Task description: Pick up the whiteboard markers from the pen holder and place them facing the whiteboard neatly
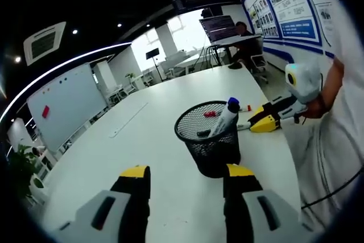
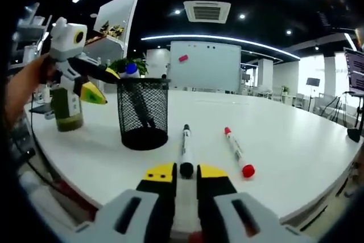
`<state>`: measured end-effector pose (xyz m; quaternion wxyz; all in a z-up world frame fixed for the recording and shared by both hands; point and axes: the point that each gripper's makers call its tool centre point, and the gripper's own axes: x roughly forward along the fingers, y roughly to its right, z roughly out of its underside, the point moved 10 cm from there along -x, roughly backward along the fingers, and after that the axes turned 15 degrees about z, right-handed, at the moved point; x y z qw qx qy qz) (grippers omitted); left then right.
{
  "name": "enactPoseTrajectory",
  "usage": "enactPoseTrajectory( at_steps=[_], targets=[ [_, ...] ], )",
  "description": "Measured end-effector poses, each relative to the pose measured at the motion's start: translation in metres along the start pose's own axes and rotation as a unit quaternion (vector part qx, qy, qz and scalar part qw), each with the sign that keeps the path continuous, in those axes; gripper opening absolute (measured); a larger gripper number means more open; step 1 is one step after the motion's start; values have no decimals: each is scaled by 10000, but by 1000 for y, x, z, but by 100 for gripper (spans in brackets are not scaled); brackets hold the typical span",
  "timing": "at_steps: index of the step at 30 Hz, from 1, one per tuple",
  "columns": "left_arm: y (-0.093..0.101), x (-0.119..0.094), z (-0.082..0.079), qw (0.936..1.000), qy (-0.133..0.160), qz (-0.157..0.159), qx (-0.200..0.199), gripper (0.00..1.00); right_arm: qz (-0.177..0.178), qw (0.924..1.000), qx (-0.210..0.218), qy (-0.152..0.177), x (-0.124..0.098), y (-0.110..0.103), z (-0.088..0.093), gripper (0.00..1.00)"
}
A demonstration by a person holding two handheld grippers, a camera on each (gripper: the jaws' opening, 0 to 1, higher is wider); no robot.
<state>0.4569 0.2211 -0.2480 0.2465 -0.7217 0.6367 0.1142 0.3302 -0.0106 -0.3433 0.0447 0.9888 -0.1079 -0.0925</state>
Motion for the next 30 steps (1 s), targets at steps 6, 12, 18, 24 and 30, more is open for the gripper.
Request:
enactPoseTrajectory(
  at_steps=[6, 12, 18, 24, 30],
  targets=[
    [0, 0, 0, 10000, 21, 10, -1, 53, 51, 10000, -22, 55, 0, -1, 0, 10],
    [0, 0, 0, 10000, 11, -13, 3, 52, 269, 9996, -31, 41, -2, -1, -1, 10],
    [1, 0, 0, 10000, 12, 6, 25, 52, 435, 9990, 77, 34, -4, -1, 1, 10],
    [2, 0, 0, 10000, 18, 0, 34, 51, 486, 9988, 82, 41, -5, -2, 1, 10],
    [2, 0, 0, 10000, 29, 2, 34, 51, 513, 9986, 67, 71, -5, -2, 1, 10]
  ],
)
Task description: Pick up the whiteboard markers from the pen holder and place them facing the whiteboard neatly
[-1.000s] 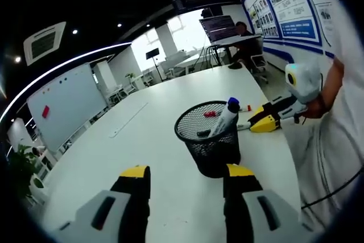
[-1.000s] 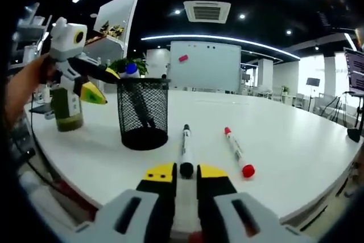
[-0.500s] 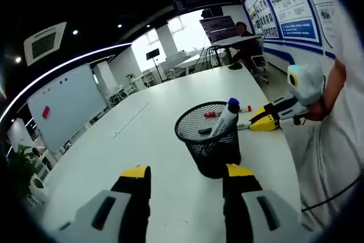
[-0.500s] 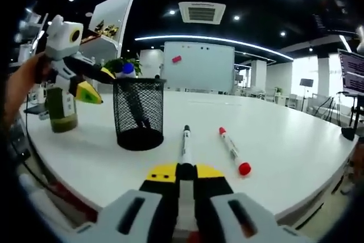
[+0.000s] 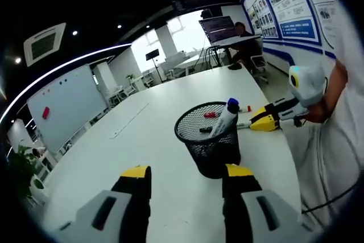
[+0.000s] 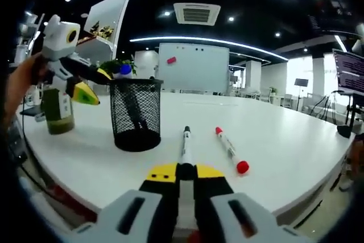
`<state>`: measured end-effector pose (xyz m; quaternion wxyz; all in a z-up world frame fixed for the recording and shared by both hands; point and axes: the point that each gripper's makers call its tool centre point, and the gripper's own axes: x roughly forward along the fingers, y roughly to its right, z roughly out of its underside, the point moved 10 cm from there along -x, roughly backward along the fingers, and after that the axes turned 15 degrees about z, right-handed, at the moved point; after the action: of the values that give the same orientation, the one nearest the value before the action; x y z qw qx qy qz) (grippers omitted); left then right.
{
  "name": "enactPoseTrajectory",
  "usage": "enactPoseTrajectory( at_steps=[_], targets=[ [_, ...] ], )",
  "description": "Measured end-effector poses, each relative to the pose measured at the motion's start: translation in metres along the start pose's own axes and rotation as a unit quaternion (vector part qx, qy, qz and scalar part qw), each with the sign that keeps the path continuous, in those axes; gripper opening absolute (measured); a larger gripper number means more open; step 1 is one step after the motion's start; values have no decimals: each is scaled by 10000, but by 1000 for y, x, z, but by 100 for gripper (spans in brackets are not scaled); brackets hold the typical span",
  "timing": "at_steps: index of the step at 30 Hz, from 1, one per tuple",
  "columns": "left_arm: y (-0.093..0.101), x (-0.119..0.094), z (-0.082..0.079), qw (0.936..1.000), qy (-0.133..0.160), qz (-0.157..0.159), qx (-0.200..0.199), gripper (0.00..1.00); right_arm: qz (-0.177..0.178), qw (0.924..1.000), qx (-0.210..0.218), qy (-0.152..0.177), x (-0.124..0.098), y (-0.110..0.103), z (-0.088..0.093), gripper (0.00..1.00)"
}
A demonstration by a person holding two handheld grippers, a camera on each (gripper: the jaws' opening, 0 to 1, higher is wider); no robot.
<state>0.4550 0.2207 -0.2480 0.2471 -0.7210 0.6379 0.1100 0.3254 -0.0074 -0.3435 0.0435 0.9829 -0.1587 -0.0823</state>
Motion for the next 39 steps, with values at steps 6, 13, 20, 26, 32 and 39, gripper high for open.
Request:
enactPoseTrajectory(
  at_steps=[6, 13, 20, 26, 32, 39],
  targets=[
    [0, 0, 0, 10000, 1, -1, 2, 51, -15, 10000, 25, 27, -1, 1, 1, 10],
    [1, 0, 0, 10000, 8, -5, 6, 51, -115, 9999, 48, 12, -1, 1, 1, 12],
    [2, -1, -1, 10000, 21, -4, 8, 51, -214, 9998, 9, -3, -6, 4, -1, 20],
    [2, -2, 0, 10000, 31, -11, 8, 51, -264, 9994, 12, 231, -6, 7, -13, 20],
    [-11, -5, 5, 10000, 37, -9, 3, 51, -421, 9974, -163, 557, 0, 19, -28, 22],
    [-13, -6, 7, 10000, 22, 5, 2, 51, -1354, 9891, -84, 572, 10, 30, -44, 23]
  ],
)
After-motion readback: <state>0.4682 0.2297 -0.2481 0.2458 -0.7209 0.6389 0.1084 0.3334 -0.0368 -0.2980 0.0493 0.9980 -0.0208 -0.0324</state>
